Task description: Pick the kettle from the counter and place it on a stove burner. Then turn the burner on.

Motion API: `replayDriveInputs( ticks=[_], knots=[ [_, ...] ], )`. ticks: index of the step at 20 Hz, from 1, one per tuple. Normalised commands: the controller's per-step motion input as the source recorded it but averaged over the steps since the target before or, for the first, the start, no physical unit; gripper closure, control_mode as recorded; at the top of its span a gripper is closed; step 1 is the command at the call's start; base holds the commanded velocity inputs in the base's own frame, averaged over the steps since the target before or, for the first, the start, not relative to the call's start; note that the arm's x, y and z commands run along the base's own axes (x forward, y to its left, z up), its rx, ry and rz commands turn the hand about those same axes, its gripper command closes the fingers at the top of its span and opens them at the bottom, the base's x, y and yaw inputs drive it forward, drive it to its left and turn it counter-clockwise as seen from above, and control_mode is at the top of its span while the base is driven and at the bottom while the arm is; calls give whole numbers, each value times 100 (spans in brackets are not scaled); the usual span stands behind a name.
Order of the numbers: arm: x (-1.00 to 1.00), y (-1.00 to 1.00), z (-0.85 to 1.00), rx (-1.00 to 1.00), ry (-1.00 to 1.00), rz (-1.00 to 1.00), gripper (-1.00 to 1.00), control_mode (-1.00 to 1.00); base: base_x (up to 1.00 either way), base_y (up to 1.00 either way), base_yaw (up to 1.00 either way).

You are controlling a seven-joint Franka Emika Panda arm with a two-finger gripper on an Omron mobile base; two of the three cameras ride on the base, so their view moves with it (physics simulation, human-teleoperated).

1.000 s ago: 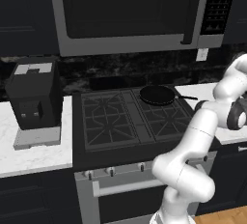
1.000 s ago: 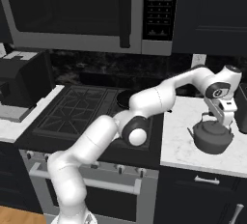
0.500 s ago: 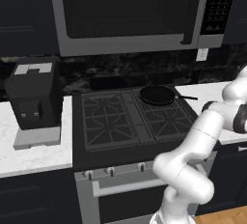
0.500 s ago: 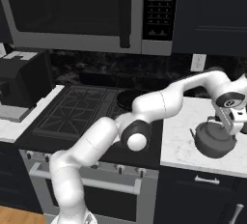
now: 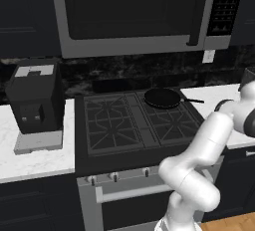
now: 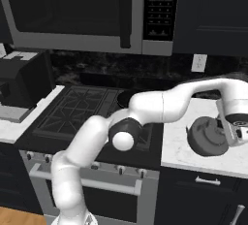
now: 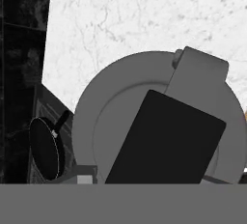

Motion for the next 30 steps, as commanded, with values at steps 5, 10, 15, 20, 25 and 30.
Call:
replayDriveInputs(
  ticks=[5,10,15,20,25,30],
  knots=[
    [-46,100,15,-3,-32,-1,100,-100,0,0,0],
    [-22,100,22,-16,-16,-6,100,-100,0,0,0],
    [-1,100,26,-21,-7,-12,100,-100,0,0,0],
    [0,100,24,-21,0,-13,100,-100,0,0,0],
    [0,100,27,-13,6,-16,100,-100,0,0,0],
    [2,100,19,-5,10,-19,100,-100,0,0,0]
  ],
)
